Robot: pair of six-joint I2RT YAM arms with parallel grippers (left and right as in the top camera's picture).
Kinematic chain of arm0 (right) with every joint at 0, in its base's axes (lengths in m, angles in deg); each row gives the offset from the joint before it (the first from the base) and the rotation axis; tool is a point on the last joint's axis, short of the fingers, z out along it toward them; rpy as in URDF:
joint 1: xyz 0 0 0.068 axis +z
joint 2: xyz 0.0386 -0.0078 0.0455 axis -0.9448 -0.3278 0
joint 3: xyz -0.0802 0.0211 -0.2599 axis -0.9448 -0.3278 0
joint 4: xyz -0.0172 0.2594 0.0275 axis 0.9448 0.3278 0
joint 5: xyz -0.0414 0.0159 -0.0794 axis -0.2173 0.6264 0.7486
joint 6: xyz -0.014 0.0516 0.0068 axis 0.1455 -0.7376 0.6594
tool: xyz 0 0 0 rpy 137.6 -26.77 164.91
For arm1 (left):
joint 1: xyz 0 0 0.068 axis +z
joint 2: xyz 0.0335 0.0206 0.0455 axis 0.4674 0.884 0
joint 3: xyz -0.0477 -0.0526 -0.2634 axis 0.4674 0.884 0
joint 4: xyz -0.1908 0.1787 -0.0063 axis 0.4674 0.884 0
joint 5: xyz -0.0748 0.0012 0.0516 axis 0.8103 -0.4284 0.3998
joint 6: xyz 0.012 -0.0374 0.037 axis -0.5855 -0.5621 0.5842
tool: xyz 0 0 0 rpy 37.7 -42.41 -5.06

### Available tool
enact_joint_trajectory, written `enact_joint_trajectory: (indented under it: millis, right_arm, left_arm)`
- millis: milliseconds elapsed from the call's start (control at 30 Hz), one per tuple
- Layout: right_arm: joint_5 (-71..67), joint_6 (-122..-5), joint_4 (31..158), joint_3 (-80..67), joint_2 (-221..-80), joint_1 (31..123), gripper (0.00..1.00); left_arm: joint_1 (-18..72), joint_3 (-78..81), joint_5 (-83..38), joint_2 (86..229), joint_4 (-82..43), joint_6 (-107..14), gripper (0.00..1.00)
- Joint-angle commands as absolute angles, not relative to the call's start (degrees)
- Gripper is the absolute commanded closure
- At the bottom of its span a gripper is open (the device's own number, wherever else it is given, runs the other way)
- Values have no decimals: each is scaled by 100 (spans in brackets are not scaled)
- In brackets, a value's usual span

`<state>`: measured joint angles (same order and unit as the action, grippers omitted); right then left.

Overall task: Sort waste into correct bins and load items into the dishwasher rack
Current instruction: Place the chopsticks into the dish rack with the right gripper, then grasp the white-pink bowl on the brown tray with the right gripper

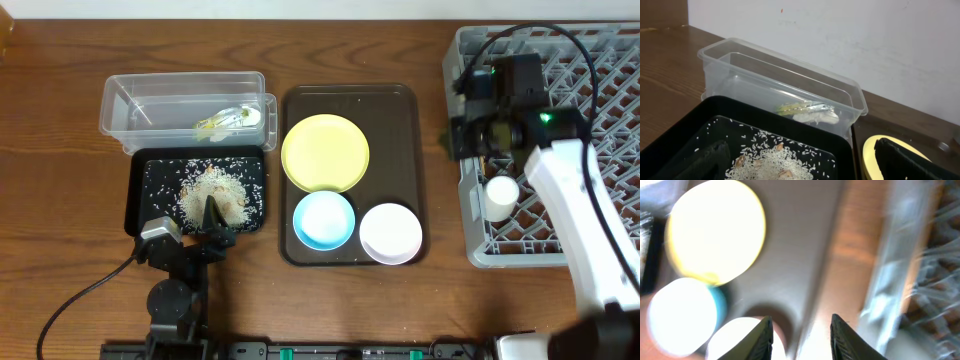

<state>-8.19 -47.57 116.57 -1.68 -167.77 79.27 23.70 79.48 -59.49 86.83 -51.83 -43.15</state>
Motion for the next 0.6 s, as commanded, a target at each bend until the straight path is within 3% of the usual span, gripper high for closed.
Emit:
enact_joint_trajectory:
  millis: [0,233,400,467,567]
  right_arm:
    - [-1352,-4936,12311,-179,-16694,8321,67]
    - [-751,-5386,12558,-1295,-16724,9048,59]
    - [-47,-6260,11511,-2342,-16724,9121,60]
    - [-52,-6359,10932,-2782,-16724,9121,61]
    - [-308,-6381,10348,-3271,-16724,9121,75]
  left_arm:
    - [2410,8125,-5940,8679,-5094,-4258,5]
    - [2410,8125,-5940,8679,-5096,-4258,5]
    - [2410,8125,-5938,8679,-5096,-4258,5]
    - [2410,8125,-5938,8679,-5096,-4258,5]
    - [2410,8125,-5940,8679,-5096,-4258,5]
